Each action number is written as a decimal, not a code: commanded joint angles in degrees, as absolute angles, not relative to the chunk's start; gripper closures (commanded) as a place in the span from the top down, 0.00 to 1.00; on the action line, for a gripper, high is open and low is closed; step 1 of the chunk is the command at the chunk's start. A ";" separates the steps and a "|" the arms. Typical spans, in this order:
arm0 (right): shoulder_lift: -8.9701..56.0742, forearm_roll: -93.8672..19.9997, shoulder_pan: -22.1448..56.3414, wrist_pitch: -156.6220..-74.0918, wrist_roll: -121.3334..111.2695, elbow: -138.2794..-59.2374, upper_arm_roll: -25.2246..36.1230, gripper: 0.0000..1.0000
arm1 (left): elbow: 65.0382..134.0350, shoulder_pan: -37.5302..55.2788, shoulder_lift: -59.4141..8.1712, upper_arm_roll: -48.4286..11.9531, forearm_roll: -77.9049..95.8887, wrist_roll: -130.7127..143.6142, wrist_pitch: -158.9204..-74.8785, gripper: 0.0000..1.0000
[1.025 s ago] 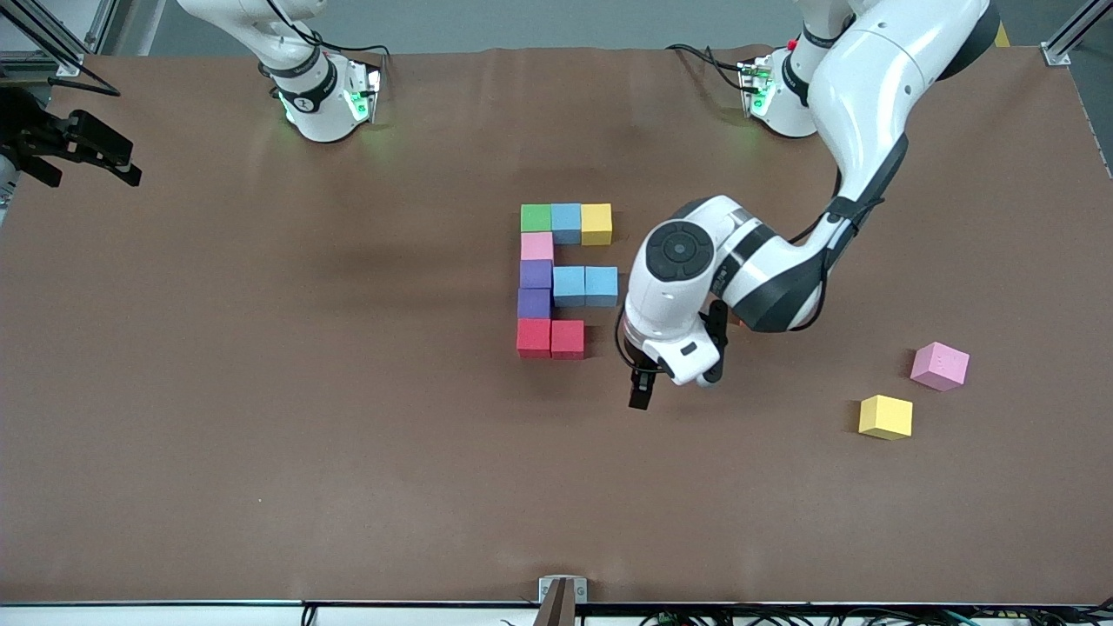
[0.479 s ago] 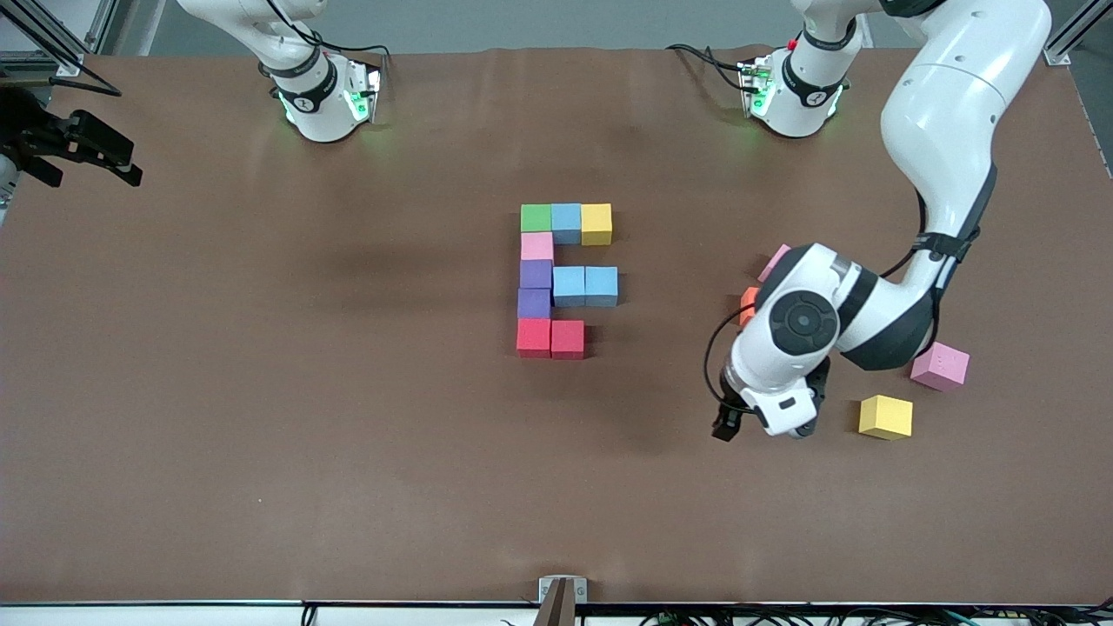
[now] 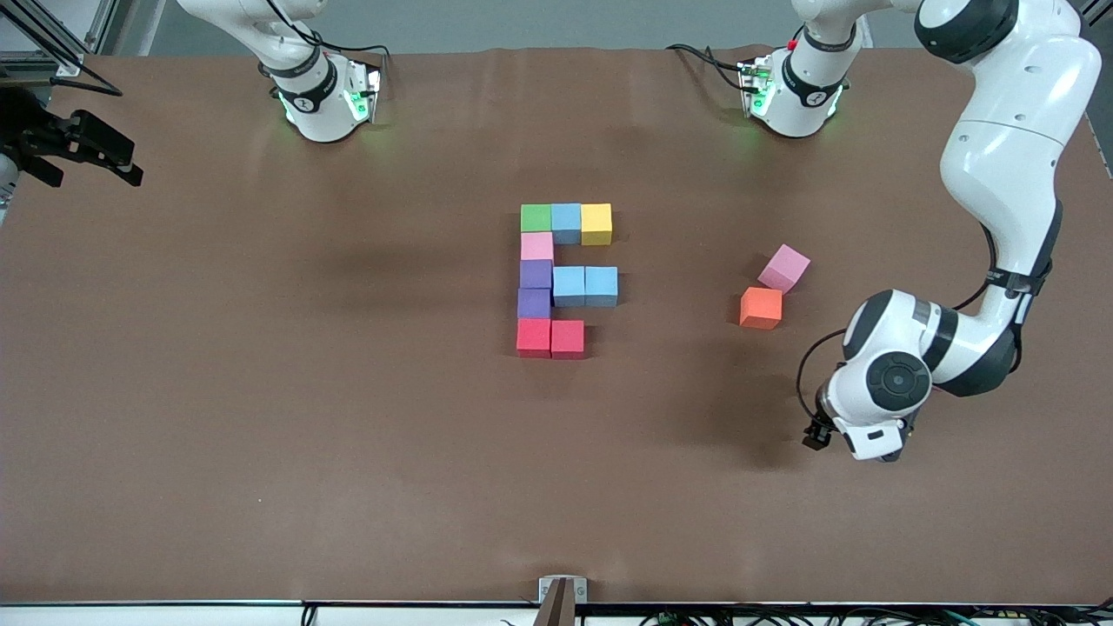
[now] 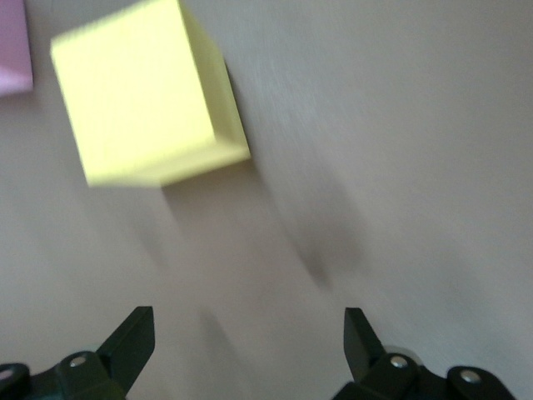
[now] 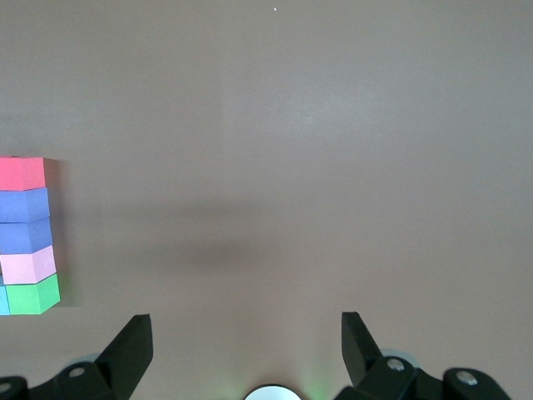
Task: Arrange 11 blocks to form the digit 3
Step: 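Move the left gripper over to the yellow block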
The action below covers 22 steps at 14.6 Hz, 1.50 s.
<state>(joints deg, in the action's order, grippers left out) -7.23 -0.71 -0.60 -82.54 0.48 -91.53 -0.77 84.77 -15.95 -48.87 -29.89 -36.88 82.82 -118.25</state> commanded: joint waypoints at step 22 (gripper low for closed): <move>-8.44 -0.18 -1.32 -82.35 -0.26 -92.90 -1.58 1.00 | 82.18 -21.61 -44.56 -27.51 -34.72 86.34 -118.83 1.00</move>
<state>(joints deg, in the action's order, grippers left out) -7.23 -0.71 -0.60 -82.25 0.43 -91.54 -0.93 82.01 -19.80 -45.23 -27.35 -36.06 90.97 -119.65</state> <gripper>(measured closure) 0.000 0.000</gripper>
